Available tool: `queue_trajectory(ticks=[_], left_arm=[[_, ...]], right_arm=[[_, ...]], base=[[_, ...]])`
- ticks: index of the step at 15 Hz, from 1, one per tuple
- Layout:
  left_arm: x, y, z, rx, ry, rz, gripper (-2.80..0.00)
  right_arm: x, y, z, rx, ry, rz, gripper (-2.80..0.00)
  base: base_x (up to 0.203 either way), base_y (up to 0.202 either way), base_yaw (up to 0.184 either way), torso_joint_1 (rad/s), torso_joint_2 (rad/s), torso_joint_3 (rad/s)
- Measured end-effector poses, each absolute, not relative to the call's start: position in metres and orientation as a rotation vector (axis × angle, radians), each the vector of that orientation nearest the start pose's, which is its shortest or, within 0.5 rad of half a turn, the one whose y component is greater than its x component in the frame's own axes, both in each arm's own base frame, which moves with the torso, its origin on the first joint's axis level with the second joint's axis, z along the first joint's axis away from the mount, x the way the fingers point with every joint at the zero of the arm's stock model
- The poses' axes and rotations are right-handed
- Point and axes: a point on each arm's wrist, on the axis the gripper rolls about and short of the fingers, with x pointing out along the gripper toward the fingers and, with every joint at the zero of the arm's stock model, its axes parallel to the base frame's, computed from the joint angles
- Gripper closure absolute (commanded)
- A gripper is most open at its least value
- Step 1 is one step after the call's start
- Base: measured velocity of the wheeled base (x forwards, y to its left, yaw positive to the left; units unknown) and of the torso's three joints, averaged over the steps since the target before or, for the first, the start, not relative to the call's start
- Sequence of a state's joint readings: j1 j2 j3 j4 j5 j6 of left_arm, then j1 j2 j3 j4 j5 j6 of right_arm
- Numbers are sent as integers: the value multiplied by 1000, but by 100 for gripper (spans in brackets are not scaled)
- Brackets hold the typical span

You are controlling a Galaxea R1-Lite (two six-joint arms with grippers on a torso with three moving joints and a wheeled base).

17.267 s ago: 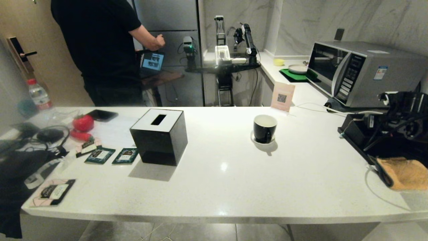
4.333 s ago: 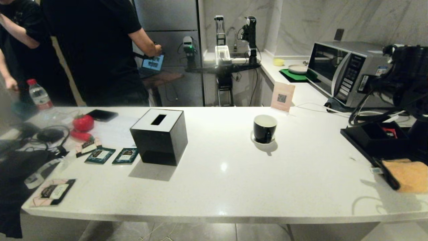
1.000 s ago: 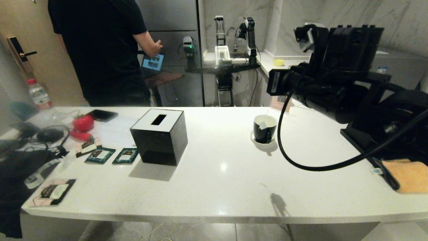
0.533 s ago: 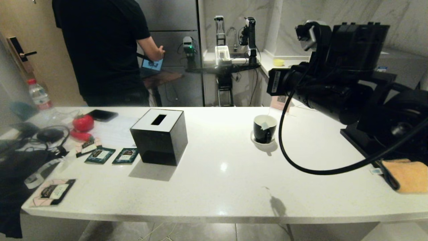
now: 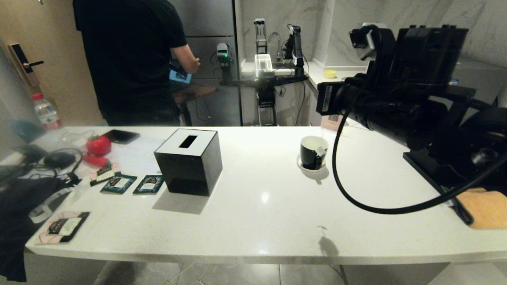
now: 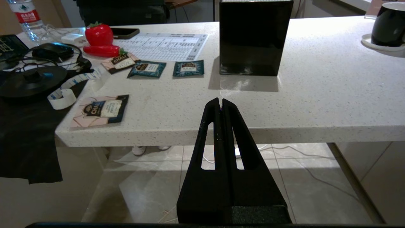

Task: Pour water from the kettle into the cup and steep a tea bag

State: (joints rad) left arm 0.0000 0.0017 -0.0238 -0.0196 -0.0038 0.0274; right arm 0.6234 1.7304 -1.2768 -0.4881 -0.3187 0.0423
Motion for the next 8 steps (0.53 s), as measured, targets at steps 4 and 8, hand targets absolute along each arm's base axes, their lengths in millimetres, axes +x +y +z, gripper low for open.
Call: queue_trajectory(ticks=[4, 8], left_arm=[[-25, 0, 82, 6, 5, -16, 0], [-26, 0, 79, 0, 38, -12, 0]], right_arm=[[278, 191, 293, 61, -30, 306, 0], [277, 191, 294, 62, -32, 306, 0]], base=[[0, 0, 0, 0, 0, 0], [0, 0, 0, 0, 0, 0]])
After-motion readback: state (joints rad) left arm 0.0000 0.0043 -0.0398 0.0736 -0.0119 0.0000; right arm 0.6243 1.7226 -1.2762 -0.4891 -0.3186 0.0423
